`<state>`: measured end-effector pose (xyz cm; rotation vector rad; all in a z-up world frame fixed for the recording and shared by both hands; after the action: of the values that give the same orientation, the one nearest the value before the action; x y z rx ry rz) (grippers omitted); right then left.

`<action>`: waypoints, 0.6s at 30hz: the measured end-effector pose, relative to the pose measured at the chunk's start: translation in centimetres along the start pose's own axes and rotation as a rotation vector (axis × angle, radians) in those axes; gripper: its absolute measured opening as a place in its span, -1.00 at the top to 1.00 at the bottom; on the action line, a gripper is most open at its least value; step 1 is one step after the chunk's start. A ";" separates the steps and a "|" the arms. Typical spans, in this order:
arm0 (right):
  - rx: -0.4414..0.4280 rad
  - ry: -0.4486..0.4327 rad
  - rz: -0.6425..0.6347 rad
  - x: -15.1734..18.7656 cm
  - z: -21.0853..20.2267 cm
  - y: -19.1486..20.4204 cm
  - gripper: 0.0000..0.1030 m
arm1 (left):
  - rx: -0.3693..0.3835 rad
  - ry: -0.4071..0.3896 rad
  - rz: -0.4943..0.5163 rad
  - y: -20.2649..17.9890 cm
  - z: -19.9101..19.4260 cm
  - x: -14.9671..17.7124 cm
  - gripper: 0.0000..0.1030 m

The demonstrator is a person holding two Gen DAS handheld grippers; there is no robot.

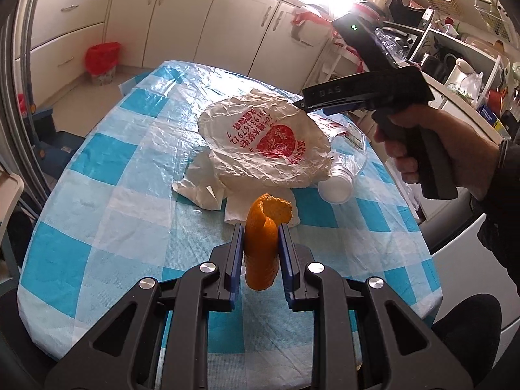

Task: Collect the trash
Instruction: 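Grasp the white paper bag printed with a red W with the right tool, then carry the paper bag to the bucket and release it from the right tool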

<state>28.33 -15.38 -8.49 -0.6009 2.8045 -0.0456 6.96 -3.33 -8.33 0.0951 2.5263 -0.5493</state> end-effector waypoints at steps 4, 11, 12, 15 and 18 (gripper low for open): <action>-0.027 0.062 -0.024 0.1 1.4 0.9 0.06 | 0.013 0.000 -0.009 0.2 0.1 -0.2 0.62; -0.101 -0.004 0.044 1.0 -0.1 -0.1 0.79 | 0.019 -0.001 -0.018 0.3 0.3 -0.4 0.62; -0.109 -0.027 0.059 1.2 -0.6 -0.4 0.82 | 0.018 0.000 -0.018 0.3 0.3 -0.3 0.62; -0.145 -0.104 0.110 2.2 -2.7 -1.2 0.84 | 0.011 0.001 -0.014 0.2 0.4 -0.3 0.62; -0.218 -0.159 0.161 2.6 -4.4 -1.7 0.84 | 0.000 -0.003 -0.005 0.0 0.2 -0.3 0.62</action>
<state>25.53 -18.14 -4.76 -0.4032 2.7100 0.3287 7.29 -3.40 -8.34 0.0875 2.5238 -0.5511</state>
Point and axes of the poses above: each gripper's, at about its wrist camera, not at the fingertips, and z roughly the way its jaws point, y to its left, x to its underside, the point moved 5 cm from there along z, roughly the way its jaws point, and after that the axes turned 9 degrees about y, right-handed, at the moved point
